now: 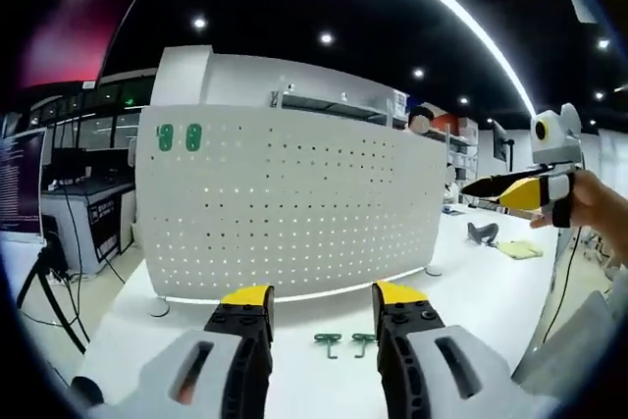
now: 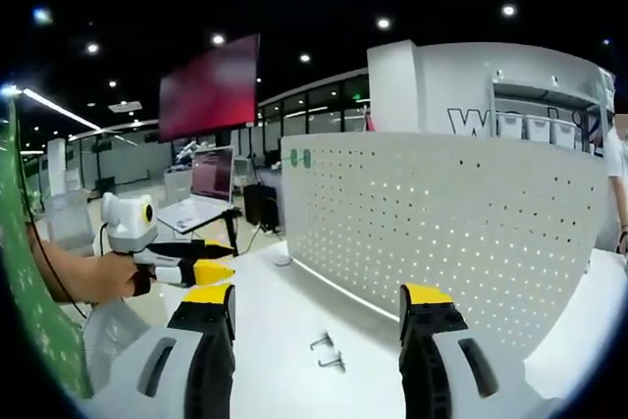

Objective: Insert the hook assembly into the mounting plate slot until the hook locks in place.

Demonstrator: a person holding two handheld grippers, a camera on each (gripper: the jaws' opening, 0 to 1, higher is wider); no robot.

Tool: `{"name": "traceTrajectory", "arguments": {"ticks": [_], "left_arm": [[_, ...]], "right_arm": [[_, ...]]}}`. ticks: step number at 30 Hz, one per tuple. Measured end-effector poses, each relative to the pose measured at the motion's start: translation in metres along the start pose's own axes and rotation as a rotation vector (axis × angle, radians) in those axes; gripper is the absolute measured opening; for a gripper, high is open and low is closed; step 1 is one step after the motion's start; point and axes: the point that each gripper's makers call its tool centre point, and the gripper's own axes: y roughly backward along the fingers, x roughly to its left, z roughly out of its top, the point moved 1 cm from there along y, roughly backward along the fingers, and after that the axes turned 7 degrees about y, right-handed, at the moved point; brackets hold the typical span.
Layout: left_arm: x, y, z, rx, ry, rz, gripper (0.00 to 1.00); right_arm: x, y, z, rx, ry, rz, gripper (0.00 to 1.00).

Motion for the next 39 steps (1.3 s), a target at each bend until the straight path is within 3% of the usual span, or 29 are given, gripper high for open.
{"name": "traceTrajectory", "arguments": {"ticks": [8, 18, 39], "left_arm": [[-0.004, -0.005, -0.015, 0.037, -0.039, -0.009, 0.41], [-0.005, -0.007, -0.035, 0.081, -0.033, -0.018, 0.41], [-0.014, -0.008, -0.039, 0.100, -0.032, -0.051, 0.41]], "right_arm": [[-0.004, -0.008, -0.012, 0.038, -0.004, 0.009, 0.67], [-0.007, -0.021, -0.028, 0.093, 0.006, 0.034, 0.64], [-0.016, -0.064, -0.093, 0.281, 0.021, 0.089, 0.57]]}}
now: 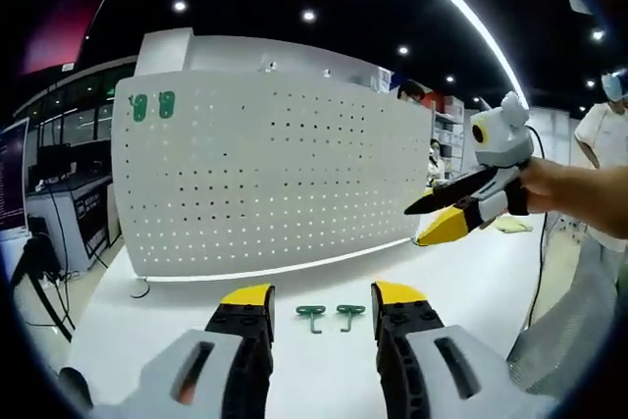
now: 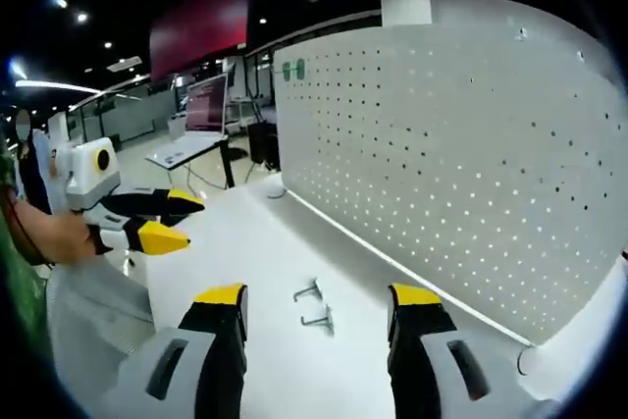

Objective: Insert the hook assembly into the mounting plate slot until the hook locks in place.

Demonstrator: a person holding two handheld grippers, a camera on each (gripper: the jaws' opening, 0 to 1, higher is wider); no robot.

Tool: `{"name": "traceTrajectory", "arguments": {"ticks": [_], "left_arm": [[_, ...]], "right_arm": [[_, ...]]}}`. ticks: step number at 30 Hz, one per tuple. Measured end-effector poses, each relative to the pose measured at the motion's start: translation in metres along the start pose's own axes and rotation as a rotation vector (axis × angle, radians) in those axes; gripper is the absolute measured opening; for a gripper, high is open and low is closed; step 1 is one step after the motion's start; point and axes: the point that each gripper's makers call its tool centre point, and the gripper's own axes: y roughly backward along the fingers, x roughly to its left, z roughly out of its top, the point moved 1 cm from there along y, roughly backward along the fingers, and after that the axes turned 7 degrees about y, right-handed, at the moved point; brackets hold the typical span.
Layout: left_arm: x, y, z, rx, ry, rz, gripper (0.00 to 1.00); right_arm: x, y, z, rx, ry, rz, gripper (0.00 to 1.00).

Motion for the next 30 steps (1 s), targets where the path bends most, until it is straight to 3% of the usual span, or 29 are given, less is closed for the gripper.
{"name": "traceTrajectory", "arguments": {"ticks": [12, 30], "left_arm": [[-0.001, -0.003, -0.002, 0.013, -0.001, -0.011, 0.40], [-0.003, -0.004, -0.005, 0.023, 0.002, -0.020, 0.38]], "right_arm": [[0.000, -0.034, -0.027, 0.111, 0.052, 0.039, 0.48], [0.004, -0.077, -0.050, 0.215, 0.071, 0.097, 0.31]]}}
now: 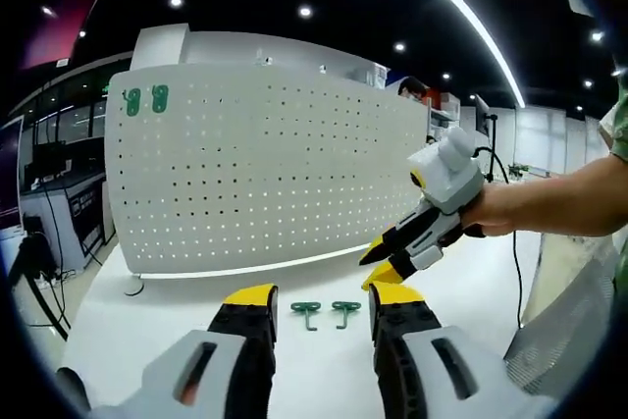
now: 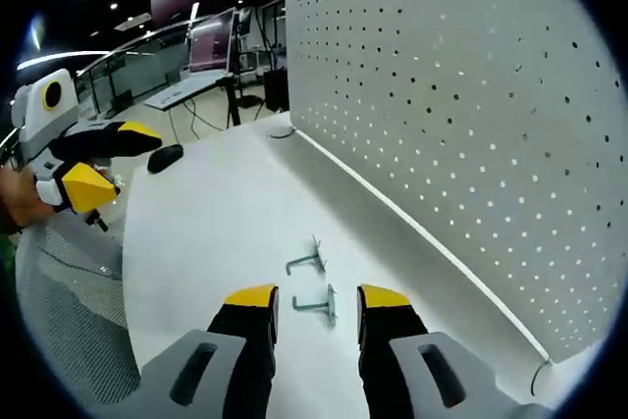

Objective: Insert the hook assembly into the mounting plate slot until the hook locks in place.

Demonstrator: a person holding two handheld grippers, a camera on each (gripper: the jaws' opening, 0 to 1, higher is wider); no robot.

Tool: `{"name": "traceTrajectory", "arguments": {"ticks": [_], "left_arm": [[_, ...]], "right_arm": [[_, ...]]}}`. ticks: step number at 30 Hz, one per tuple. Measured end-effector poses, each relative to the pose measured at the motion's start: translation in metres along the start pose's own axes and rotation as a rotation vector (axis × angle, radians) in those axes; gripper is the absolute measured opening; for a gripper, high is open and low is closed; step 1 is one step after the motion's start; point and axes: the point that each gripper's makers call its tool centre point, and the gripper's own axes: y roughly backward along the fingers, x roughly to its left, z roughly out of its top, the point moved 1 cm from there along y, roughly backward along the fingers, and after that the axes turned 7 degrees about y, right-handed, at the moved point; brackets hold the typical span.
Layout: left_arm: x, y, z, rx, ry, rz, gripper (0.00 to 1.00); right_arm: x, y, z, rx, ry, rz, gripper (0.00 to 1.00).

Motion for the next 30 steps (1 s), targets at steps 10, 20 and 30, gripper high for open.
{"name": "traceTrajectory", "arguments": {"ticks": [10, 20, 30], "left_arm": [[0.000, -0.001, 0.000, 0.001, 0.008, -0.005, 0.37], [0.000, -0.002, -0.001, 0.002, 0.017, -0.010, 0.37], [0.001, -0.001, 0.000, -0.001, 0.025, -0.014, 0.36]], "right_arm": [[0.002, -0.020, -0.009, 0.056, 0.010, 0.018, 0.23], [-0.001, -0.034, -0.018, 0.108, 0.017, 0.026, 0.18], [-0.002, -0.048, -0.024, 0.152, 0.029, 0.028, 0.15]]}}
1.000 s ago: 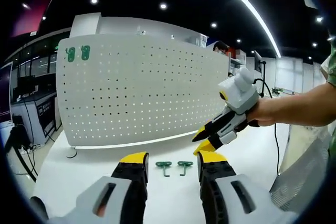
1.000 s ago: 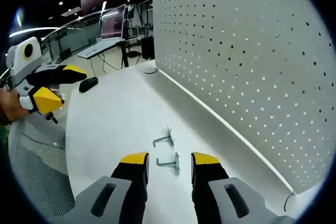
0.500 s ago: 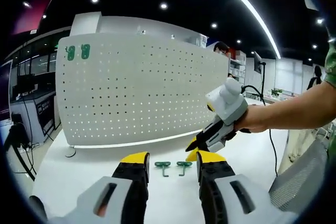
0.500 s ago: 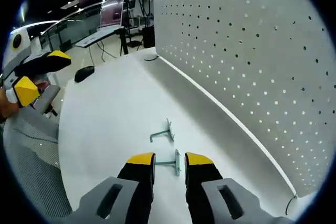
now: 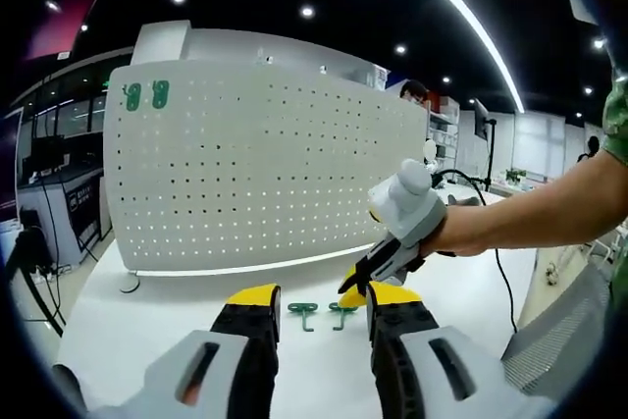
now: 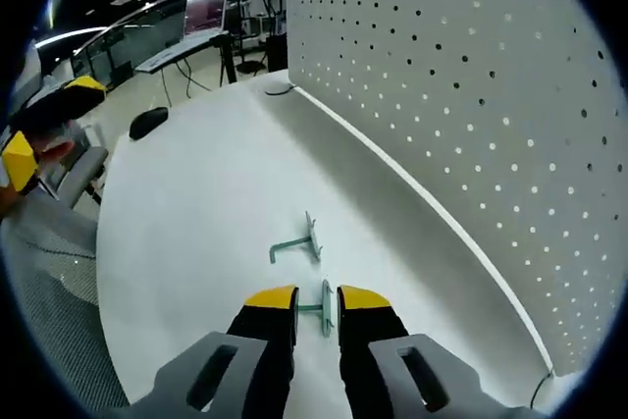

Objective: Insert the hook assembly into the mounting plate slot until the hook locks in place.

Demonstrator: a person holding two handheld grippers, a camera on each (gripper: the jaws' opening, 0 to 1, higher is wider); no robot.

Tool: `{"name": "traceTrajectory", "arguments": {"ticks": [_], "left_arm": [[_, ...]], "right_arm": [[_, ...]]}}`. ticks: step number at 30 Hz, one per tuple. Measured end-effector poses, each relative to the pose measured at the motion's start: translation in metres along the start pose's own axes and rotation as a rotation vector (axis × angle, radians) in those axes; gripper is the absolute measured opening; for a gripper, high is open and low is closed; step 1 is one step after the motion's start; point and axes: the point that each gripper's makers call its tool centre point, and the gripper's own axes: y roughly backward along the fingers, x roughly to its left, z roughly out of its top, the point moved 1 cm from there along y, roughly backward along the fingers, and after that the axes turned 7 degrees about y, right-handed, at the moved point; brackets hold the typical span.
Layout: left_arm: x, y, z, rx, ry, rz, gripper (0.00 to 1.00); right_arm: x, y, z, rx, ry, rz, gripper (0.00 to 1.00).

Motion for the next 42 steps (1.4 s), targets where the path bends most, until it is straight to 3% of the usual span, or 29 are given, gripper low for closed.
{"name": "traceTrajectory", "arguments": {"ticks": [19, 42], "left_arm": [[0.000, -0.002, -0.001, 0.008, 0.013, -0.012, 0.35], [0.000, -0.003, -0.001, 0.002, 0.025, -0.016, 0.34]], "right_arm": [[-0.005, -0.018, -0.007, 0.072, 0.019, 0.003, 0.10], [-0.008, -0.023, -0.009, 0.095, 0.020, 0.011, 0.04]]}}
